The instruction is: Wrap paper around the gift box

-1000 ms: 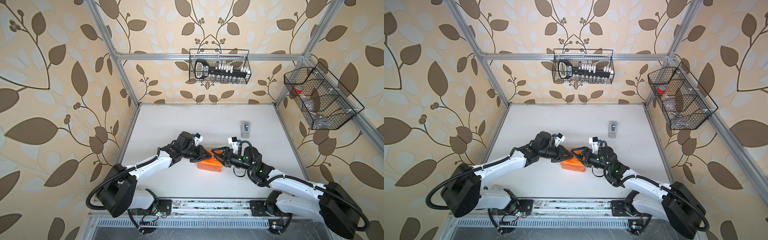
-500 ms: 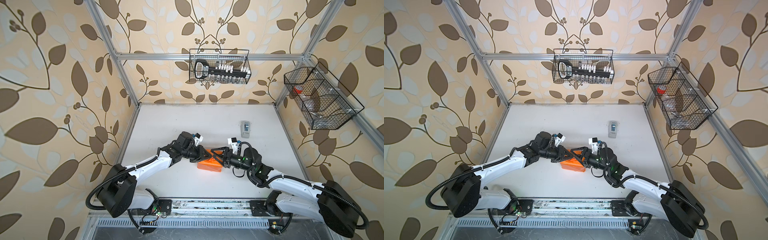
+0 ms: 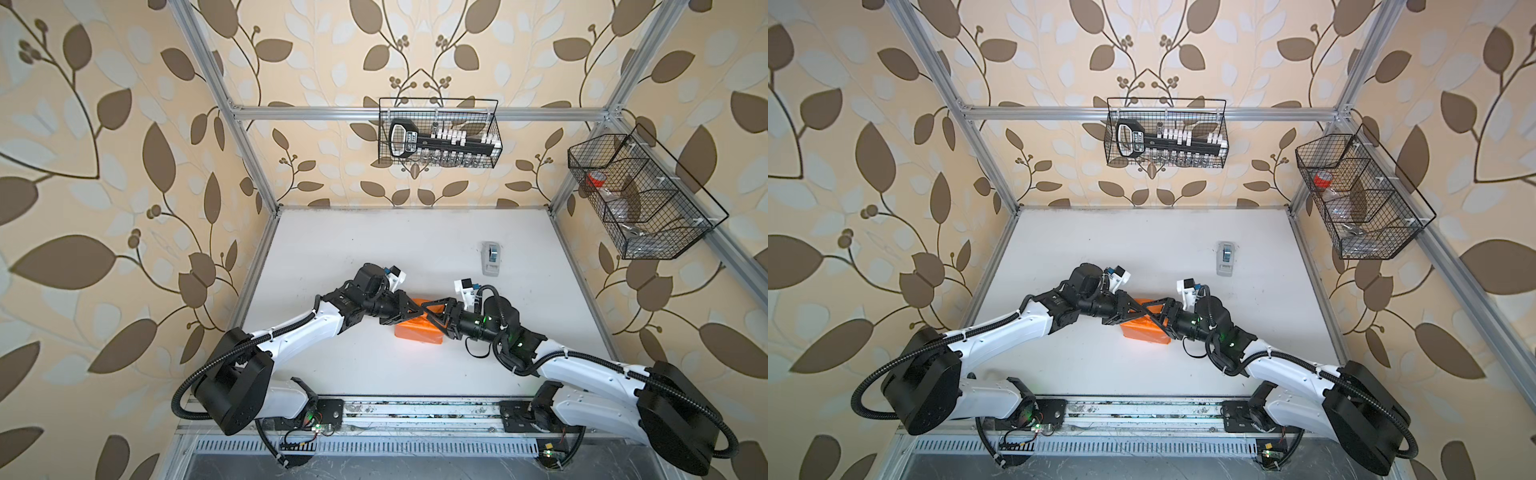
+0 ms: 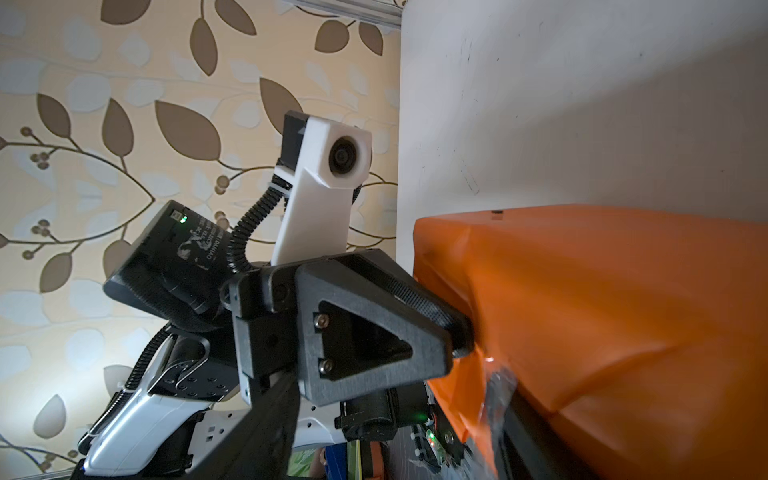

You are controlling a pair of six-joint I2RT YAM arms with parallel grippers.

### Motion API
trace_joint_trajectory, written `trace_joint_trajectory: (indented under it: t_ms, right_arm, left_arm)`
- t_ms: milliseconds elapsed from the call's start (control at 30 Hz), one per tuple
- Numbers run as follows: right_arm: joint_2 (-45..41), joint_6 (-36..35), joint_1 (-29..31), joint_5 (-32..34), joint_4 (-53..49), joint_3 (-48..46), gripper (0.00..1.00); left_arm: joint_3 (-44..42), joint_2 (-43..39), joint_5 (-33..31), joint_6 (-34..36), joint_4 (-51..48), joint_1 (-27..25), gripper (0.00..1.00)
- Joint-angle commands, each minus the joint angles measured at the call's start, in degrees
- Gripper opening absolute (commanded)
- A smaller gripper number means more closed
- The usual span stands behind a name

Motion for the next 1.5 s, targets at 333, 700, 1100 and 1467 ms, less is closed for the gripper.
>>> trace_joint_trajectory:
  t_ms: [333,700,1100,1467]
  right_arm:
    - [2.3,-13.6,2.4,7.2,-18.4,5.8,0.74]
    - [2.4,-12.9,4.3,11.2,-20.6,4.7,0.74]
    - [2.7,-11.9,4.3,11.1,-19.9,3.7,0.75]
    - [4.0,-10.3,4.4,10.1,-18.2,3.3,0.77]
  left_arm:
    - [-0.2,1.0,-1.6,-0.1,-5.4,-1.1,0.19]
    - [-0.7,-7.6,-10.1,-0.1,-11.4,-1.6,0.19]
    - [-13.4,-23.6,-9.9,-14.4,5.3,-3.2,0.0]
    - [-17.5,-17.4,-25.2,-24.8,30.9,-17.7,0.0]
